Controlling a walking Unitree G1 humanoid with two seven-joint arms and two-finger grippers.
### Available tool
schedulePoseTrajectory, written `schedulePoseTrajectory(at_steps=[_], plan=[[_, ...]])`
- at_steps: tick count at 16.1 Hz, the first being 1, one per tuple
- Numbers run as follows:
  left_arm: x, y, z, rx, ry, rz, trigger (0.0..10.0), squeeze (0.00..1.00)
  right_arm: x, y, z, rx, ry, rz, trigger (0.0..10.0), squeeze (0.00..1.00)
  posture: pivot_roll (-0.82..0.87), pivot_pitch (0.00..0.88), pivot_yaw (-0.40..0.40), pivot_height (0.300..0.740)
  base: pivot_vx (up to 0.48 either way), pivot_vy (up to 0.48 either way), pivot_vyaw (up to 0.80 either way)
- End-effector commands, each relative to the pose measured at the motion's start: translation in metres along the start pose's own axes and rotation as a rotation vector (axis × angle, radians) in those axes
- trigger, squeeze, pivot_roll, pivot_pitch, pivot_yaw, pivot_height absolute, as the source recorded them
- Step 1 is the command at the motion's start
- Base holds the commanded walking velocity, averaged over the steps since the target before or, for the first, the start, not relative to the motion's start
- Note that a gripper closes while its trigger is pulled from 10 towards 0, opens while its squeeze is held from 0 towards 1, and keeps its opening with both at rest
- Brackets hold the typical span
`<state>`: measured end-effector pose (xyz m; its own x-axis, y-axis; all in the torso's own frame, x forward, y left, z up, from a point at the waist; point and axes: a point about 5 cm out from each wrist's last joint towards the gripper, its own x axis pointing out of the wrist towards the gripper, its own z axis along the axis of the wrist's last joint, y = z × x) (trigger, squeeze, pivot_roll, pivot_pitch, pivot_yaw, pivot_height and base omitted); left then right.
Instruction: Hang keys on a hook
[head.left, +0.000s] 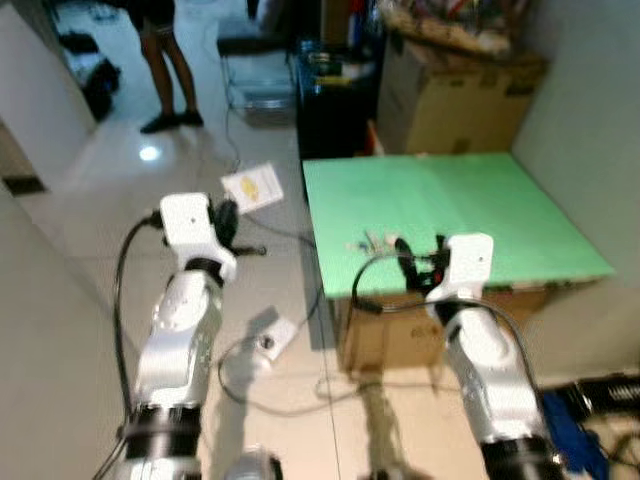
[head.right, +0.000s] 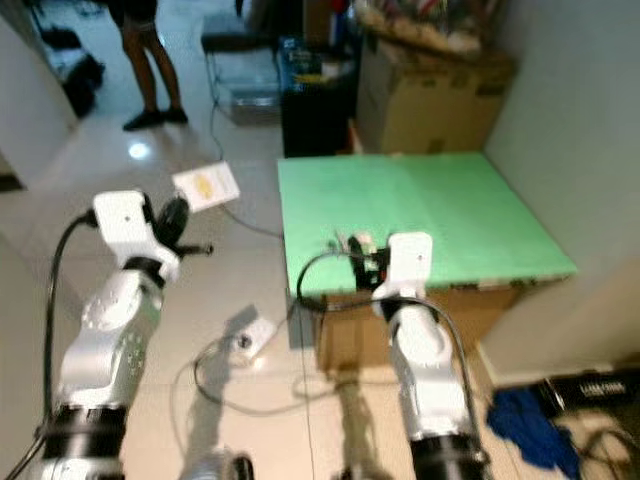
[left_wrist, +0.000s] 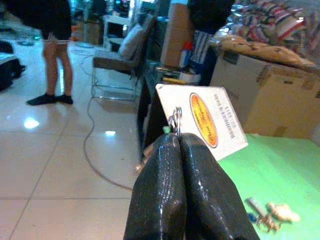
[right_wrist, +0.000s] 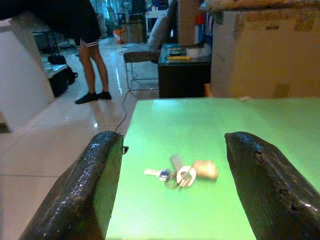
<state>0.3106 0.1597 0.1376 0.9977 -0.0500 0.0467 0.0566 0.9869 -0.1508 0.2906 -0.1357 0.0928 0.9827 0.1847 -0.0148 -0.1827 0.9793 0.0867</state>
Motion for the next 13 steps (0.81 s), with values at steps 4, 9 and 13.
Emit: schedulePoseTrajectory(at_steps=[4,9,13], plan=[[-0.002,0.000,-0.007,-0.007,0.023,0.010,10.0,0.00,-0.004,0.003,-0.008,0.019,0.017,0.011,10.0,0.00,-0.12,0.021,0.026,0.740,-0.303,0.000,0.00],[-0.001,0.005,-0.005,0.008,0.022,0.017,10.0,0.00,-0.007,0.007,-0.016,0.031,0.037,0.017,10.0,0.00,-0.10,0.034,0.023,0.740,-0.310,0.000,0.00],[-0.004,0.007,-0.005,0.011,0.016,0.032,10.0,0.00,-0.004,0.009,-0.016,0.035,0.040,0.036,10.0,0.00,-0.08,0.032,0.009,0.740,-0.305,0.000,0.00]])
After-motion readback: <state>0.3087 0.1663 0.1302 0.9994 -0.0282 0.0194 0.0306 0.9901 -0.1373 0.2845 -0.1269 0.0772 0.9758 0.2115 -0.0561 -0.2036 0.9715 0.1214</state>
